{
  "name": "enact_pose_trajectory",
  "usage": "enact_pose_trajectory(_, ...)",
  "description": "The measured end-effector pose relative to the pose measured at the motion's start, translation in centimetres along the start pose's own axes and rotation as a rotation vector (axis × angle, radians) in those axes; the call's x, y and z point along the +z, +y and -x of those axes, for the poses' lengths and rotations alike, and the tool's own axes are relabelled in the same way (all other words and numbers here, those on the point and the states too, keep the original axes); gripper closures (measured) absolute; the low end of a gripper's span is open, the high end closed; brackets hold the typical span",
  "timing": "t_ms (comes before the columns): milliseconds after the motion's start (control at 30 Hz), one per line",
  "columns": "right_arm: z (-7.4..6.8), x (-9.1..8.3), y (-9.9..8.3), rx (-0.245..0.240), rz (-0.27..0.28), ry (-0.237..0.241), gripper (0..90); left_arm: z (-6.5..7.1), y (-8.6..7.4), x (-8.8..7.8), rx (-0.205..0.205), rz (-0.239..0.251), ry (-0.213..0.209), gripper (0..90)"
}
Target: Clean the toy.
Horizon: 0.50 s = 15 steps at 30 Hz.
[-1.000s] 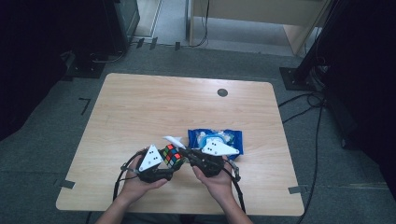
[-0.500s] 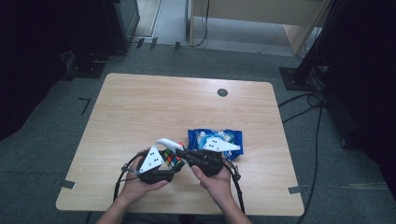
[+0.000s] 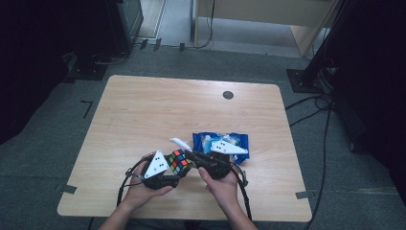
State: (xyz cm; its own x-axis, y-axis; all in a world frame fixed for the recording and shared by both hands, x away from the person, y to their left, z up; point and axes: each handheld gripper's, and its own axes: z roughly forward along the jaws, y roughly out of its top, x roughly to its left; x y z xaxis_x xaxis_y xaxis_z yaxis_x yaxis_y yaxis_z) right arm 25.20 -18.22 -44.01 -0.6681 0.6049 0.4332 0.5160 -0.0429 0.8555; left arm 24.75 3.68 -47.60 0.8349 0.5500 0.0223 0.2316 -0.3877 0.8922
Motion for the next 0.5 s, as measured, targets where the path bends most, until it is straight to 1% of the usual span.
enact_pose_trajectory(67,-0.5,0.0,0.1,0.01,-0.01,0.038,86.8,0.0,0.0,0.0,-0.001,0.0,0.0,34.0)
enact_pose_trajectory(100,-0.7,0.0,0.1,0.003,-0.013,0.051,86.9,-0.1,0.0,0.0,-0.003,0.002,0.003,34.0)
enact_pose_trajectory(200,-1.1,0.0,0.3,-0.009,-0.023,0.084,86.9,-0.4,-0.1,-0.2,-0.011,0.004,0.004,34.0)
enact_pose_trajectory(267,-1.0,-0.1,0.4,-0.013,-0.031,0.098,86.9,-0.7,-0.1,-0.4,-0.024,0.008,0.015,34.0)
enact_pose_trajectory(367,-0.1,-0.4,0.3,-0.003,-0.038,0.089,87.0,-1.4,-0.2,-0.8,-0.043,0.016,0.029,34.0)
enact_pose_trajectory(467,1.2,-0.9,0.3,0.013,-0.034,0.033,87.1,-2.0,-0.2,-1.3,-0.07,0.038,0.026,34.0)
enact_pose_trajectory(500,1.8,-1.1,0.3,0.02,-0.032,0.007,87.0,-2.2,-0.2,-1.4,-0.076,0.045,0.027,33.9)
